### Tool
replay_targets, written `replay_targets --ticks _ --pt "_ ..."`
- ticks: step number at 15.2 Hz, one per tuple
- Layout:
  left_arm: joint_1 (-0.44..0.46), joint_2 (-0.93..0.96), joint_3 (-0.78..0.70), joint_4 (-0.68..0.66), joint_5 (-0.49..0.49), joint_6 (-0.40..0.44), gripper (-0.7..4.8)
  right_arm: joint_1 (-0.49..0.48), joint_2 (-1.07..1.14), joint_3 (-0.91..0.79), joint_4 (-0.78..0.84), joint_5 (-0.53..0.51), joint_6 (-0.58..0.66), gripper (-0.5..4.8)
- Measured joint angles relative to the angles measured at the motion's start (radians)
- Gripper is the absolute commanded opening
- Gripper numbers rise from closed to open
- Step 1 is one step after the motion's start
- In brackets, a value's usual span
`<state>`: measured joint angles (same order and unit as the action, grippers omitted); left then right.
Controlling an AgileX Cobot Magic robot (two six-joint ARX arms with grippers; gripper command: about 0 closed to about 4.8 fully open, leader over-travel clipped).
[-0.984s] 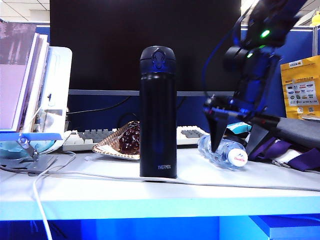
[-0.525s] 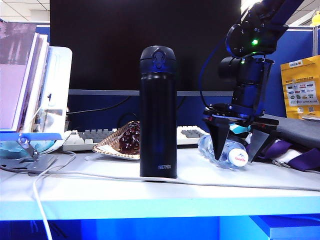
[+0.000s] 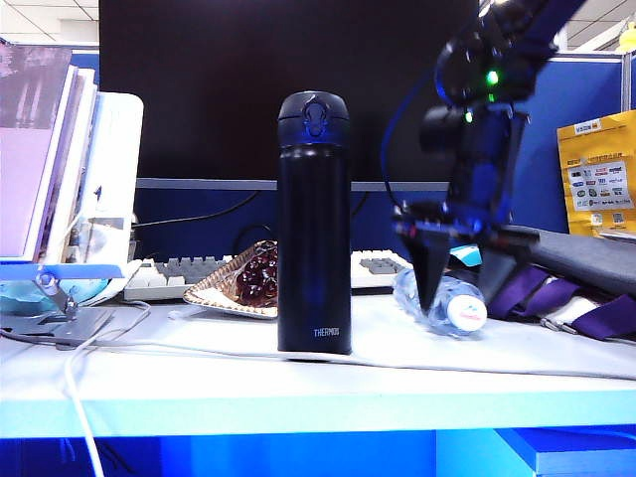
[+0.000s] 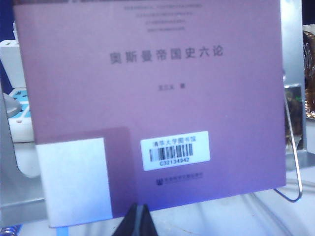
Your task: Pick up the mineral water bottle and place it vertically to the right of the black thermos cup.
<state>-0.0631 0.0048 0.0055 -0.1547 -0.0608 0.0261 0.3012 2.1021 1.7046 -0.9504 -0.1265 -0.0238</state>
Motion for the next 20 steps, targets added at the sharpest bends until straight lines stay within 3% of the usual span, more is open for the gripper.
replay_targets --ticks 2,4,20 --pt "0.0 0.0 0.0 0.0 0.0 0.0 -0.05 0.0 0.0 0.113 -0.058 0.062 -0.016 3.66" --pt "0.0 0.0 0.0 0.0 0.0 0.0 -0.05 0.0 -0.002 0.201 -0.098 0.085 -0.027 4.79" --pt "0.0 0.0 0.0 0.0 0.0 0.0 -0.05 0.0 0.067 0.224 -0.21 -0.029 0.02 4.79"
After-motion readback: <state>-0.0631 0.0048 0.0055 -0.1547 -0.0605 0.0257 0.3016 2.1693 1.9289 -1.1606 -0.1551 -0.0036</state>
